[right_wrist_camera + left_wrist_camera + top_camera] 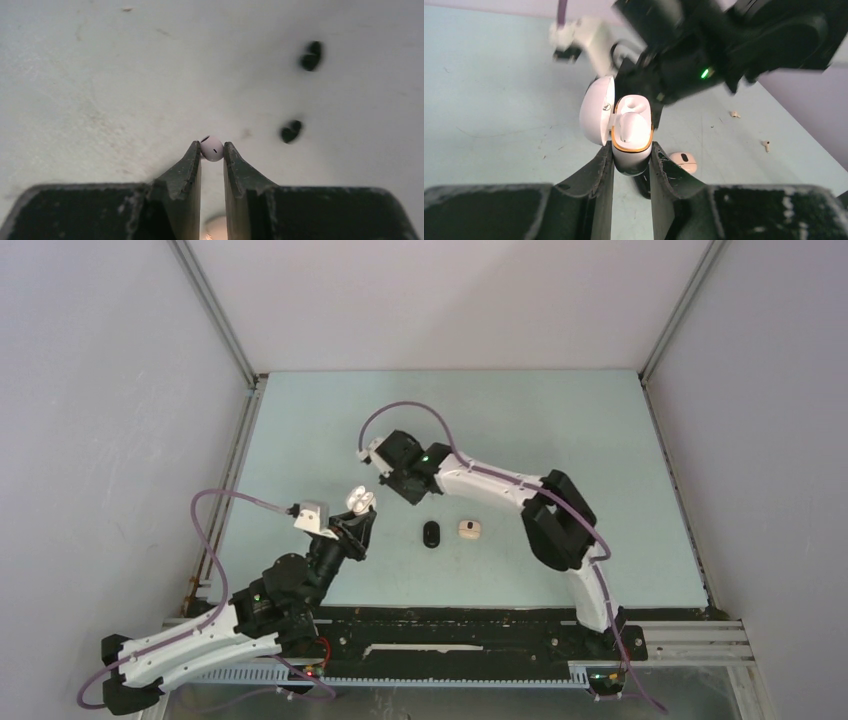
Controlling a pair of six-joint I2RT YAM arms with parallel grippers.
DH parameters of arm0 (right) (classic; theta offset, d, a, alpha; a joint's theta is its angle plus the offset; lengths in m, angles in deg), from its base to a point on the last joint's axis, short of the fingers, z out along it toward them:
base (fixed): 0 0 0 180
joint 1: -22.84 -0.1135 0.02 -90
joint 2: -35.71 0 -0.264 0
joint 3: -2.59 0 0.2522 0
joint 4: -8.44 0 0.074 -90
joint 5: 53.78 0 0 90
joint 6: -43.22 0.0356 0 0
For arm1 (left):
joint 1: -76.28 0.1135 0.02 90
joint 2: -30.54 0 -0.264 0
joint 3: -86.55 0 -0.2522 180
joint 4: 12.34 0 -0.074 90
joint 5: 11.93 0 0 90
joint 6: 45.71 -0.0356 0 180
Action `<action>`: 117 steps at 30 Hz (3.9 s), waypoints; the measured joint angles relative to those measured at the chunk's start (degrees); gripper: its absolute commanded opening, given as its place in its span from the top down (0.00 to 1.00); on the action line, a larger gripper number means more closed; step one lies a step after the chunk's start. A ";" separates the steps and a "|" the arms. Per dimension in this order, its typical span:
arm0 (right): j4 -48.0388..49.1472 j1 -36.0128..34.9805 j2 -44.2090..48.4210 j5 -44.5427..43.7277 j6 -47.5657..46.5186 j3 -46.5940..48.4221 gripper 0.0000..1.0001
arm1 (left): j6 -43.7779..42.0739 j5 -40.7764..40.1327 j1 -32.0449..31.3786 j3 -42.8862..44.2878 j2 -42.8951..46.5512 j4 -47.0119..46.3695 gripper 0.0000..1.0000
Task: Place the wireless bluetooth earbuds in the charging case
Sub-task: Pick up the earbud from the center of the board, then place the earbud in the charging case.
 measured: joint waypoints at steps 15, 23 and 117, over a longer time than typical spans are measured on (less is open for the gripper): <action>5.22 12.07 39.85 0.90 -13.88 -22.23 1.00 | -2.01 15.02 1.33 -4.33 -20.06 -20.33 1.00; 6.49 16.13 55.89 2.58 -26.91 -24.50 1.00 | -3.28 33.38 7.56 -3.32 -31.47 -32.37 1.00; 32.33 -15.65 76.87 -0.39 -44.33 -57.55 1.00 | -1.60 55.89 9.62 -5.20 -37.44 -57.68 1.00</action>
